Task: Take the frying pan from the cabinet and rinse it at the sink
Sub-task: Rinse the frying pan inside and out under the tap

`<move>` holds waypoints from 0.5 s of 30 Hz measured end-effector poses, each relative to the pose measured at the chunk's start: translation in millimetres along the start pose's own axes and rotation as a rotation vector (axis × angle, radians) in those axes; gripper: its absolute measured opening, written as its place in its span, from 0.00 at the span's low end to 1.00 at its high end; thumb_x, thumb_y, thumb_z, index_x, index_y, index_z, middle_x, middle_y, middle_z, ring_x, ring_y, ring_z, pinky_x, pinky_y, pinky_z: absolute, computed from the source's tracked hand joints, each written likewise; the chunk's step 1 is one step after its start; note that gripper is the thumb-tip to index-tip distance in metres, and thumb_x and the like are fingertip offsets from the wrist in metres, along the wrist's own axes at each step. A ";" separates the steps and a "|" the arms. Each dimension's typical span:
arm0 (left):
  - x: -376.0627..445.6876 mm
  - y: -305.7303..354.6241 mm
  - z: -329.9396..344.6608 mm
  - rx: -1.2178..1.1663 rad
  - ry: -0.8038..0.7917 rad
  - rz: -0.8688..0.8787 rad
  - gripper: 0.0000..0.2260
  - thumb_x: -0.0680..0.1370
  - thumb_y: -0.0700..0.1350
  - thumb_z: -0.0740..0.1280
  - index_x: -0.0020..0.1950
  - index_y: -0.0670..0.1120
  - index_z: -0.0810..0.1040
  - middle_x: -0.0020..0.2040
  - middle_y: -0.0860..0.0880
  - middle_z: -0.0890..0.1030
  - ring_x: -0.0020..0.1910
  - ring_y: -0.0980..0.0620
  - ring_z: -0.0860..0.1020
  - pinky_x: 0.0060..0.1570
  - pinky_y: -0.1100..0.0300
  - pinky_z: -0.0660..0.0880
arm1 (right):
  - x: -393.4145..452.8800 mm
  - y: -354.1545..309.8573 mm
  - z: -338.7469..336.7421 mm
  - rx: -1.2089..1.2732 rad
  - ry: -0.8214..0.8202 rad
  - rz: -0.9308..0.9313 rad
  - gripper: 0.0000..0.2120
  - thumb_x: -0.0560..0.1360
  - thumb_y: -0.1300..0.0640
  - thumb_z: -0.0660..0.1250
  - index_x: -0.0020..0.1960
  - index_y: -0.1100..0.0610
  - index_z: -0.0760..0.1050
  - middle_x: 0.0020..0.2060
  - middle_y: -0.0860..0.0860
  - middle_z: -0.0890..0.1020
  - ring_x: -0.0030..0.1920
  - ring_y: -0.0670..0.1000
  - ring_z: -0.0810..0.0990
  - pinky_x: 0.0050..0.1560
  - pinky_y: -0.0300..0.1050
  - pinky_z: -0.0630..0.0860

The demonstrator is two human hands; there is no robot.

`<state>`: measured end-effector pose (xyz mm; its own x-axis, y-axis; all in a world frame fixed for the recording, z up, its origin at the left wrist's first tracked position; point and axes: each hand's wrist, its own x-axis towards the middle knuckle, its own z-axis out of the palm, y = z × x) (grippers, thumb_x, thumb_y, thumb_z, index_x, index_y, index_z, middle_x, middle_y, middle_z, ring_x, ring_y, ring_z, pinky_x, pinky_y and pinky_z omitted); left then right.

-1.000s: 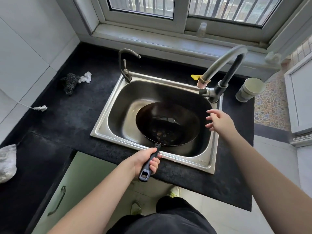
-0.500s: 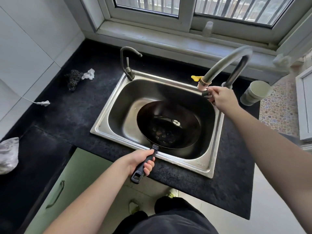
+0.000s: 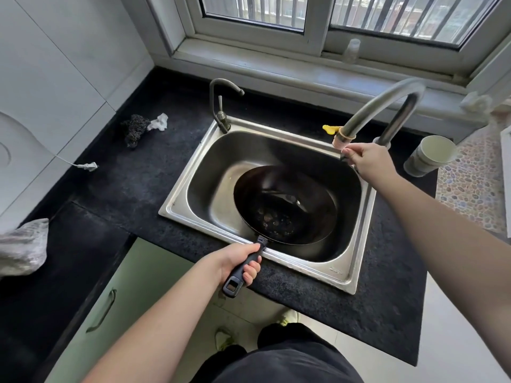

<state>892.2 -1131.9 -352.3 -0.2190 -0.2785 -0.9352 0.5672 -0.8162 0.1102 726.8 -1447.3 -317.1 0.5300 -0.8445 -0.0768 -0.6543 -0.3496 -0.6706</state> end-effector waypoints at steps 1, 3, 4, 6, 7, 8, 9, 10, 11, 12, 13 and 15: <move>0.2 -0.3 -0.2 0.000 0.002 0.000 0.18 0.82 0.56 0.57 0.39 0.46 0.68 0.26 0.52 0.65 0.18 0.58 0.62 0.17 0.67 0.61 | 0.0 1.2 1.8 0.009 0.007 0.008 0.12 0.79 0.52 0.64 0.58 0.54 0.81 0.40 0.51 0.83 0.41 0.51 0.81 0.46 0.40 0.75; 0.8 -0.8 -0.5 0.001 0.006 -0.002 0.18 0.82 0.56 0.57 0.39 0.46 0.68 0.26 0.52 0.65 0.18 0.58 0.62 0.17 0.68 0.61 | 0.8 4.8 5.3 0.053 0.020 0.031 0.12 0.78 0.49 0.64 0.56 0.51 0.82 0.40 0.50 0.84 0.41 0.51 0.84 0.51 0.48 0.80; 1.0 -0.8 -0.3 0.002 0.009 -0.002 0.18 0.82 0.57 0.57 0.39 0.46 0.68 0.26 0.52 0.65 0.18 0.58 0.62 0.17 0.68 0.60 | 1.1 6.5 6.5 0.069 0.021 0.040 0.11 0.77 0.47 0.65 0.55 0.49 0.82 0.40 0.49 0.85 0.41 0.51 0.85 0.51 0.51 0.81; 1.0 -0.8 0.2 0.006 0.016 0.001 0.18 0.82 0.57 0.57 0.39 0.46 0.68 0.26 0.52 0.65 0.18 0.58 0.62 0.17 0.68 0.60 | 2.6 8.6 8.6 0.085 0.024 0.053 0.11 0.76 0.45 0.65 0.53 0.47 0.82 0.39 0.47 0.85 0.40 0.49 0.85 0.51 0.51 0.81; 0.9 -0.8 0.4 0.006 0.018 0.002 0.18 0.82 0.57 0.57 0.39 0.46 0.68 0.26 0.53 0.65 0.18 0.58 0.62 0.17 0.68 0.60 | 2.7 7.6 8.6 0.082 0.025 0.057 0.11 0.76 0.44 0.65 0.53 0.47 0.82 0.39 0.47 0.85 0.39 0.49 0.84 0.50 0.50 0.81; 0.8 -0.8 0.6 0.007 0.019 0.002 0.18 0.82 0.57 0.57 0.39 0.46 0.68 0.26 0.53 0.65 0.18 0.58 0.62 0.17 0.68 0.60 | 2.6 6.6 8.6 0.081 0.023 0.058 0.11 0.76 0.45 0.65 0.52 0.46 0.82 0.39 0.47 0.84 0.38 0.48 0.84 0.50 0.50 0.81; 1.0 -0.9 0.4 0.007 0.020 0.002 0.18 0.82 0.57 0.57 0.39 0.46 0.68 0.26 0.53 0.65 0.18 0.58 0.62 0.17 0.68 0.60 | 2.7 6.1 8.8 0.088 0.020 0.061 0.10 0.76 0.45 0.65 0.52 0.46 0.81 0.38 0.47 0.84 0.38 0.48 0.83 0.50 0.50 0.81; 1.4 -0.8 0.5 0.008 0.022 0.002 0.18 0.82 0.57 0.57 0.39 0.46 0.68 0.26 0.53 0.65 0.18 0.58 0.62 0.17 0.68 0.60 | 2.9 6.1 9.2 0.100 0.016 0.060 0.09 0.76 0.45 0.65 0.52 0.45 0.81 0.38 0.47 0.84 0.37 0.49 0.83 0.50 0.50 0.81; 1.6 -0.9 0.4 0.010 0.024 0.001 0.18 0.82 0.57 0.57 0.39 0.46 0.68 0.26 0.53 0.65 0.18 0.58 0.62 0.17 0.68 0.60 | 3.1 6.0 9.4 0.102 0.015 0.060 0.08 0.76 0.44 0.65 0.51 0.44 0.81 0.37 0.47 0.84 0.37 0.49 0.83 0.49 0.51 0.81; 1.5 -0.8 0.5 0.010 0.025 0.001 0.18 0.82 0.57 0.57 0.39 0.46 0.68 0.26 0.53 0.66 0.18 0.58 0.62 0.17 0.68 0.60 | 3.4 6.2 9.8 0.099 0.015 0.058 0.08 0.75 0.44 0.65 0.50 0.44 0.81 0.36 0.47 0.84 0.37 0.49 0.83 0.49 0.51 0.81; 1.3 -0.7 0.8 0.010 0.026 0.002 0.18 0.82 0.57 0.57 0.39 0.46 0.68 0.26 0.53 0.66 0.18 0.58 0.62 0.17 0.68 0.60 | 3.4 5.9 10.1 0.095 0.014 0.062 0.08 0.75 0.44 0.65 0.49 0.43 0.80 0.36 0.48 0.84 0.36 0.50 0.83 0.48 0.51 0.81; 0.1 -0.7 1.7 0.012 0.028 0.006 0.18 0.82 0.56 0.57 0.39 0.46 0.68 0.26 0.53 0.65 0.18 0.58 0.62 0.17 0.68 0.60 | 1.2 2.6 9.9 0.097 0.008 0.067 0.08 0.76 0.44 0.65 0.50 0.44 0.80 0.36 0.49 0.84 0.35 0.49 0.82 0.45 0.47 0.81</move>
<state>890.5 -1132.2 -351.9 -0.1928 -0.2692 -0.9436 0.5585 -0.8208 0.1200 731.1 -1445.3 -326.2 0.4824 -0.8680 -0.1181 -0.6322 -0.2517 -0.7328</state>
